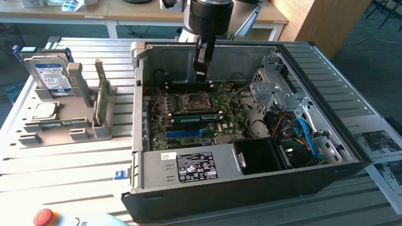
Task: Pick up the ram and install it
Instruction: 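Press down the ram until it locks into place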
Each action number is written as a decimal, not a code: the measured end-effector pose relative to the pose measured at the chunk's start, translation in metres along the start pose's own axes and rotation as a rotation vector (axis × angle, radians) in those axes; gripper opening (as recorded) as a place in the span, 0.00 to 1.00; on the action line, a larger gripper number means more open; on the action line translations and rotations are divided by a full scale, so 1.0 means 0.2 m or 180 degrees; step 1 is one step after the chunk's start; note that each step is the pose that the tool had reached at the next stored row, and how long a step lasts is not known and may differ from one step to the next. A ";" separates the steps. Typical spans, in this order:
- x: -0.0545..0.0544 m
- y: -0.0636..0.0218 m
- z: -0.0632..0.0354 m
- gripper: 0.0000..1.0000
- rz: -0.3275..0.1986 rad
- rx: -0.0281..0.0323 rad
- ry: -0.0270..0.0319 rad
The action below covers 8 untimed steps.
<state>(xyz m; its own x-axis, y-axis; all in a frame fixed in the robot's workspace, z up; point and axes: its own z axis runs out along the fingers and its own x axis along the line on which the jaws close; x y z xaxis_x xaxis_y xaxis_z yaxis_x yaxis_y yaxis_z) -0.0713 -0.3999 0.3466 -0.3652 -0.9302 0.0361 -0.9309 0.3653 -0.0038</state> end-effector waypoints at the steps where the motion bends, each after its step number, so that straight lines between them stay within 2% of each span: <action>1: 0.00 0.000 0.000 0.10 0.0046 -0.0002 0.0000; 8: 0.00 0.000 0.002 0.10 0.0388 -0.0014 0.0001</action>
<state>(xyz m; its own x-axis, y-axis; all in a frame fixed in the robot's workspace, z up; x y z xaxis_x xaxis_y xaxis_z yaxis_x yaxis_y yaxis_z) -0.0713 -0.3999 0.3462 -0.4757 -0.8788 0.0360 -0.8795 0.4759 -0.0038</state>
